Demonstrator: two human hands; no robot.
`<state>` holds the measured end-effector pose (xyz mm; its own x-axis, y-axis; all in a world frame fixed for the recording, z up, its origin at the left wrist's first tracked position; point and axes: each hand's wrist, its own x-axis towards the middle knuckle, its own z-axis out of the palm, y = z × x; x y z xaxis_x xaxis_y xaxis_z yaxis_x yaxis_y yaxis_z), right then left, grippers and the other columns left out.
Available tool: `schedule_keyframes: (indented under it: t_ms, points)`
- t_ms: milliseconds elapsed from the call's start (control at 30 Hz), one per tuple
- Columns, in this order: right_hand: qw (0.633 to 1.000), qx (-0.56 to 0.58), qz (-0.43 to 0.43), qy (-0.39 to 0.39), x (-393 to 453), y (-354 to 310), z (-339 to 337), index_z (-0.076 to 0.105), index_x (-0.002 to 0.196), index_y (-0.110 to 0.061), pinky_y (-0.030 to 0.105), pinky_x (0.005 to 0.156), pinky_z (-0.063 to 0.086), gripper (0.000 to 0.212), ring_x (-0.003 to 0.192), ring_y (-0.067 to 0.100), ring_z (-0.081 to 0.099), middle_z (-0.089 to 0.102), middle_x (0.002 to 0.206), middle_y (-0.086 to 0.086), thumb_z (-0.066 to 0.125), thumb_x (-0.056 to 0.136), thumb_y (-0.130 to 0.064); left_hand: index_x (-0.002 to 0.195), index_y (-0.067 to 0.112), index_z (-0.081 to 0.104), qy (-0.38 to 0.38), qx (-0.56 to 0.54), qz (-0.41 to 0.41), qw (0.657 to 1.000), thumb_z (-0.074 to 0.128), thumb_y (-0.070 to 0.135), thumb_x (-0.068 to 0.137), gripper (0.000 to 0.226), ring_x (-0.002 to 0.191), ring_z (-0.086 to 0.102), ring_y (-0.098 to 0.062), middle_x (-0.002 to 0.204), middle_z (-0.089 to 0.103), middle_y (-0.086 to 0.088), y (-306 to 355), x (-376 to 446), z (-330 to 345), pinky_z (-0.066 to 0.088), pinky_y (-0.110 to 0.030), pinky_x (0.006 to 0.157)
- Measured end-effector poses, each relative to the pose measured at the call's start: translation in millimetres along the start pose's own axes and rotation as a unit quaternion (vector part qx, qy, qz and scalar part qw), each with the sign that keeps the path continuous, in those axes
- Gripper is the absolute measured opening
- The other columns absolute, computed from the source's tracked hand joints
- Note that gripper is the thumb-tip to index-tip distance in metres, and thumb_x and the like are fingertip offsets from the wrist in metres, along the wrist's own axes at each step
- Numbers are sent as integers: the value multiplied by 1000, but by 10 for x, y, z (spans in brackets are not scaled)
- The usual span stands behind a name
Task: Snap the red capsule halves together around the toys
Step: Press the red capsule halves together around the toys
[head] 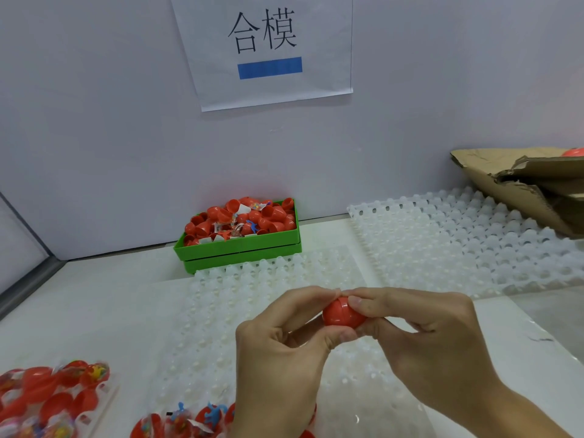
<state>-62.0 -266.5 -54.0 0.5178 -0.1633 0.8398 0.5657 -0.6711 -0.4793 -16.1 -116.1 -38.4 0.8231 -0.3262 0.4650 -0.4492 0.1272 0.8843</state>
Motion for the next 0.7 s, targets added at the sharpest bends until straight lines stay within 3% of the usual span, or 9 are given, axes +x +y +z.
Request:
schedule_keyframes:
  t_ms: [267, 533, 700]
  points:
    - [988, 131, 83, 4, 5, -24, 0, 74, 91, -17, 20, 68, 60, 32, 75, 8, 75, 77, 94, -11, 80, 65, 1, 95, 26, 78, -23, -23, 16, 999, 80, 20, 62, 33, 97, 70, -11, 95, 75, 3, 17, 23, -2, 58, -19, 76]
    - [983, 153, 102, 19, 11, -47, 20, 74, 89, -21, 22, 67, 60, 35, 74, 10, 76, 77, 85, -12, 81, 62, 1, 84, 36, 80, 36, -58, 4, 998, 80, 31, 52, 32, 86, 73, -9, 86, 77, 2, 21, 20, 20, 56, -14, 68]
    - [983, 134, 124, 26, 29, -70, 3, 74, 93, -24, 14, 68, 57, 34, 72, 5, 74, 76, 79, -16, 80, 64, -8, 105, 33, 77, -49, -39, 9, 998, 82, 17, 61, 47, 102, 69, -13, 101, 74, 2, 10, 14, -40, 58, -22, 80]
